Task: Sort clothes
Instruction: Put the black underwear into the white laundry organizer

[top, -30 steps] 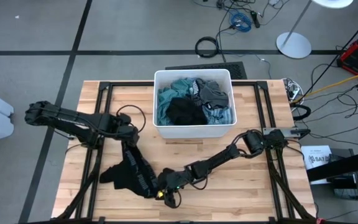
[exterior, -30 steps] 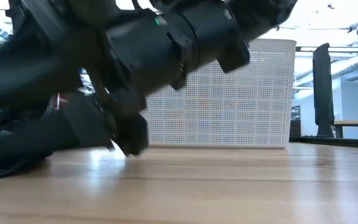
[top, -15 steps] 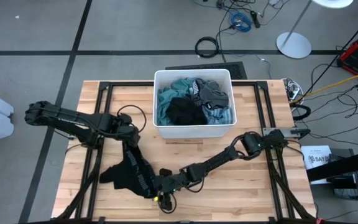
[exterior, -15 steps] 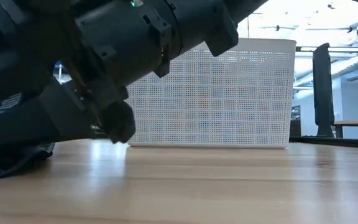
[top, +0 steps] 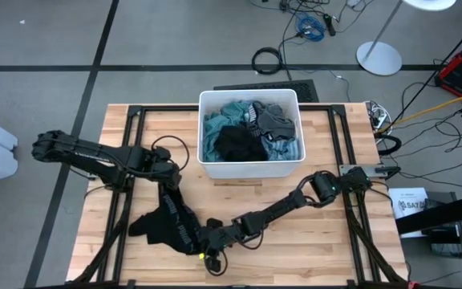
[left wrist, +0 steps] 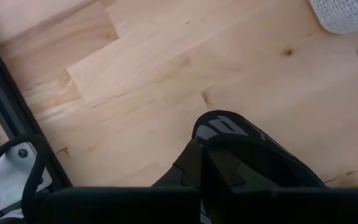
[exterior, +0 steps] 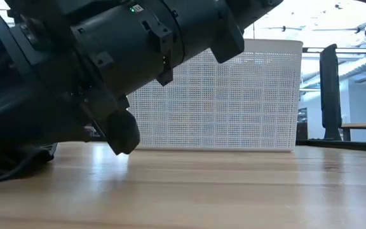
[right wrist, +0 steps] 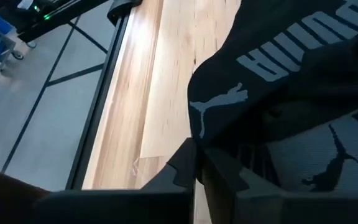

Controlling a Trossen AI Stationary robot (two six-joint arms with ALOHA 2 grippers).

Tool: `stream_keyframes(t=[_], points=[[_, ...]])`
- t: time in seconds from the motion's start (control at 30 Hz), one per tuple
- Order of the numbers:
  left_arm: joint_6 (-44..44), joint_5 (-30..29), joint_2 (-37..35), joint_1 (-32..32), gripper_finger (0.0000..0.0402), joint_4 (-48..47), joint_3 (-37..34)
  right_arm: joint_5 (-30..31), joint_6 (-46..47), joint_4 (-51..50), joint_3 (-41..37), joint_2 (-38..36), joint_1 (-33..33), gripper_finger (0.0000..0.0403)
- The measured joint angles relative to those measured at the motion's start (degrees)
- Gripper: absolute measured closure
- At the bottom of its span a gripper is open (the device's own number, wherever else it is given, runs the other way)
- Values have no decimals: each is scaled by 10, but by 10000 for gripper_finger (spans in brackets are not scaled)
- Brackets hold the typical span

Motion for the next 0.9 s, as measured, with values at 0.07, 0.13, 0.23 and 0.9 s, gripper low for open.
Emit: stream_keyframes(t=[0.07, 0.13, 0.23, 0.9], points=[[0, 0, 0, -1, 397, 0, 0, -10, -4, -3, 0, 0, -3, 398], [0, 0, 0, -4, 397, 3, 0, -31, -4, -10, 0, -3, -7, 401], [0, 0, -7, -15, 397, 40, 2, -53, -12, -78, -1, -28, -15, 402], [21, -223, -202, -39, 397, 239, 58, 78, -158, -691, 0, -464, -64, 403]])
